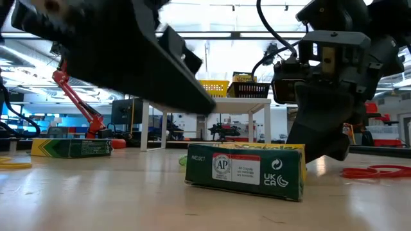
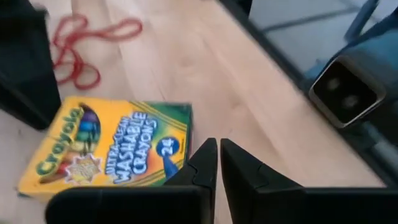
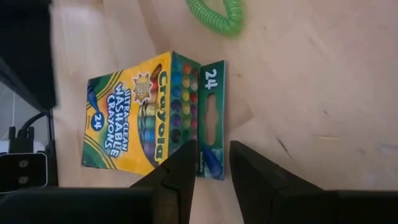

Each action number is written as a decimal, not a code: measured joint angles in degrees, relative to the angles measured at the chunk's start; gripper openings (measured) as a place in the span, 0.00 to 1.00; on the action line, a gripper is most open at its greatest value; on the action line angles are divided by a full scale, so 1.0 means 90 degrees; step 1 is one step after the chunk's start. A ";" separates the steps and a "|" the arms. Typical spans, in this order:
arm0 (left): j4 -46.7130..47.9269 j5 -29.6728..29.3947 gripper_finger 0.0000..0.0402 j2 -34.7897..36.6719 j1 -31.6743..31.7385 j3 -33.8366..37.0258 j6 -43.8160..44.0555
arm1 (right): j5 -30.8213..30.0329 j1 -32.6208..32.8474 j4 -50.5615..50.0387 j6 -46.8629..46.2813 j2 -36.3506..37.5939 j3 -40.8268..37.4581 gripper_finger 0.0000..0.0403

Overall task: Pick & Place Office Desk Supplies
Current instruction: Put the yellow crayon box into the black bin on the shelf

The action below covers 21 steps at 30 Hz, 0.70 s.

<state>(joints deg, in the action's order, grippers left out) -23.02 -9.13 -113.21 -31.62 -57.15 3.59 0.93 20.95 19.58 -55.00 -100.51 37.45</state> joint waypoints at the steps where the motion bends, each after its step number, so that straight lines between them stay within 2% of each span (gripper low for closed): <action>1: 0.0149 -0.0018 0.06 -0.0112 0.0000 -0.0131 0.0008 | 0.0020 0.0000 -0.0001 0.0000 0.0000 0.0000 0.26; 8: 0.0908 -0.0193 0.03 -0.0639 0.0019 -0.0636 0.0102 | 0.0140 0.0000 -0.0007 -0.0029 0.0003 0.0000 0.37; 12: 0.0941 -0.0256 0.03 -0.0756 0.0019 -0.0685 0.0171 | 0.0181 -0.0010 0.0016 -0.0132 0.0010 0.0002 0.43; 21: 0.1003 -0.0294 0.03 -0.0756 0.0021 -0.0687 0.0293 | 0.0397 -0.0019 0.0154 -0.0400 -0.0028 -0.0001 0.43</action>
<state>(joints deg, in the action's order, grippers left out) -14.00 -11.77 -120.01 -31.43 -63.33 6.23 4.51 20.78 20.97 -58.60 -100.76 37.45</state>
